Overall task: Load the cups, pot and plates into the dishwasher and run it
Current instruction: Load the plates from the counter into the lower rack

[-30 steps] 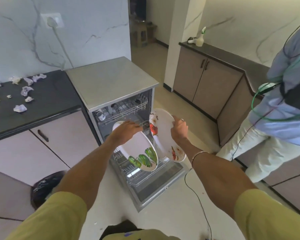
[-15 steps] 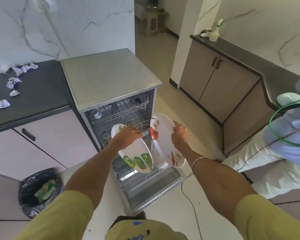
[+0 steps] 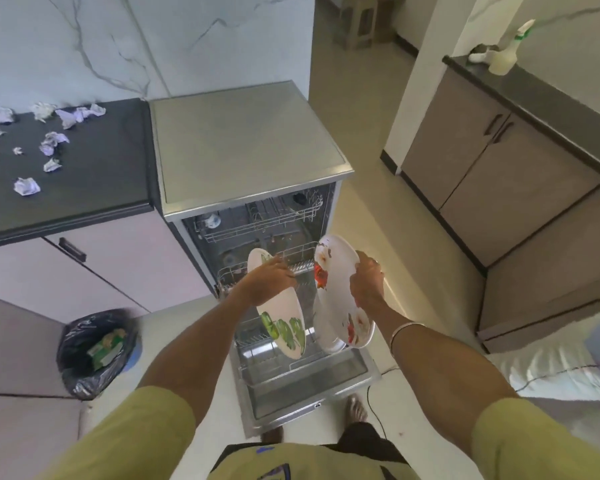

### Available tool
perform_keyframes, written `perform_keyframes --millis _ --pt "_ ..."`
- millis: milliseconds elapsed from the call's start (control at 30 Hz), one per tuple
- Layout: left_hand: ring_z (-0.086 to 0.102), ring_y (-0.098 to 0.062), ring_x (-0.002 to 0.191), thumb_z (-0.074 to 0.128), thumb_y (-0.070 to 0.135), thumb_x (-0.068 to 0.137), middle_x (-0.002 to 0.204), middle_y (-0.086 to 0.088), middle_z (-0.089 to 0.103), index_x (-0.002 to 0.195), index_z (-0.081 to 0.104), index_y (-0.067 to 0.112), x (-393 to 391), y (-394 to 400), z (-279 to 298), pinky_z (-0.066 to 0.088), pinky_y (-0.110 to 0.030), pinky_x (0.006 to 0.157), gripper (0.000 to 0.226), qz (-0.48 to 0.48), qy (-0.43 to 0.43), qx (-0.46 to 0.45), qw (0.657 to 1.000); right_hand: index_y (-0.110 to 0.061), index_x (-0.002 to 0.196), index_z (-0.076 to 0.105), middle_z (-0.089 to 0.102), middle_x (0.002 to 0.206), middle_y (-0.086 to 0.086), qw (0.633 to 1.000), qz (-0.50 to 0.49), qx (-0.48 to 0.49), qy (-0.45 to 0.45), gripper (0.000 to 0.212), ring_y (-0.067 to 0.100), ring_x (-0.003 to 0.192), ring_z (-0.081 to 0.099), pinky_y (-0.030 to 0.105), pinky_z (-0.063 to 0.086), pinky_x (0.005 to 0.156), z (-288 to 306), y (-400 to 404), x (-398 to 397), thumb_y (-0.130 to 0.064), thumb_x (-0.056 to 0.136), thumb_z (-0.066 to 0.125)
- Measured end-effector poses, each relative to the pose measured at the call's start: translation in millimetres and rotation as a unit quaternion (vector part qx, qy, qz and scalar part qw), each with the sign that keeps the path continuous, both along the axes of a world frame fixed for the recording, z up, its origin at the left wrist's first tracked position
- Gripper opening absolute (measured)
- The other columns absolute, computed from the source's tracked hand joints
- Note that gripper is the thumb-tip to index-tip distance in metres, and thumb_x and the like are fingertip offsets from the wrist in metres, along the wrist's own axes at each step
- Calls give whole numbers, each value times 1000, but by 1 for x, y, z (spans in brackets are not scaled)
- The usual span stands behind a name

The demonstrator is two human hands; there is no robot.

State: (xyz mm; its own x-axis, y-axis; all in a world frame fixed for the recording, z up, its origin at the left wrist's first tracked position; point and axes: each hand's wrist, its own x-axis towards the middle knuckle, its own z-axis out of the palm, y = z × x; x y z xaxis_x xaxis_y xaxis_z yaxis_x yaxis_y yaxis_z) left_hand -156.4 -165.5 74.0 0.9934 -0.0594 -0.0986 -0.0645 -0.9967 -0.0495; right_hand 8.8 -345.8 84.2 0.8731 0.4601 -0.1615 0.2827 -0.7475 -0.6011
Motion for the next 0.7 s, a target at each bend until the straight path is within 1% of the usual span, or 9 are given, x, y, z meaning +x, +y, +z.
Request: perform_keyframes --millis 100,233,300,367,433,500,567,633,700 --pt "70 -22 101 83 8 74 106 0 75 115 69 20 11 -9 -11 45 -40 105 45 4 45 30 999 -16 128 55 63 112 10 999 29 -23 20 43 25 88 56 49 59 77 -21 7 19 2 89 48" --pt "65 -20 108 80 8 77 109 1 71 110 66 23 32 -7 -41 41 -44 110 38 3 67 94 993 -13 121 56 65 103 5 993 98 -11 58 28 20 82 59 40 59 76 -48 18 45 -5 95 47" --pt "64 -20 108 83 10 71 107 3 71 105 68 25 46 -9 -57 47 -46 103 40 35 95 97 990 -16 117 54 62 95 -5 990 108 0 93 21 13 78 58 38 59 78 -62 20 55 -10 100 43" --pt "61 -22 114 90 16 60 109 5 70 102 71 28 57 -8 -72 53 -46 91 47 89 124 82 985 -19 116 53 59 93 -6 986 109 -3 129 18 15 83 60 37 56 82 -82 25 68 -17 104 40" --pt "58 -24 120 93 19 54 112 3 69 101 73 27 68 -10 -91 56 -44 86 52 136 147 44 979 -21 119 52 59 99 -4 983 109 -18 145 20 19 92 60 44 54 93 -99 29 78 -23 106 38" --pt "58 -28 124 92 17 60 116 -1 69 103 74 22 74 -14 -118 58 -40 86 47 145 143 26 979 -23 122 52 55 97 -8 981 91 -8 173 23 16 89 56 47 48 98 -118 33 84 -22 107 34" --pt "47 -32 136 80 14 79 131 -8 63 116 70 13 81 -15 -131 53 -40 99 38 129 130 43 982 -22 129 49 54 102 -9 978 104 1 179 25 13 88 54 46 46 97 -136 36 88 -21 106 38" --pt "45 -28 138 77 18 84 138 -9 58 121 67 8 87 -10 -152 48 -37 105 39 148 108 -8 983 -23 133 45 57 107 -8 978 112 -7 175 34 13 89 57 45 52 94 -158 43 92 -28 100 53" --pt "59 -29 124 95 17 60 119 -10 69 101 75 9 91 -3 -172 60 -35 84 46 146 130 -3 981 -26 128 45 62 109 -4 979 131 -29 152 41 18 92 64 45 58 88 -186 47 93 -38 93 63"
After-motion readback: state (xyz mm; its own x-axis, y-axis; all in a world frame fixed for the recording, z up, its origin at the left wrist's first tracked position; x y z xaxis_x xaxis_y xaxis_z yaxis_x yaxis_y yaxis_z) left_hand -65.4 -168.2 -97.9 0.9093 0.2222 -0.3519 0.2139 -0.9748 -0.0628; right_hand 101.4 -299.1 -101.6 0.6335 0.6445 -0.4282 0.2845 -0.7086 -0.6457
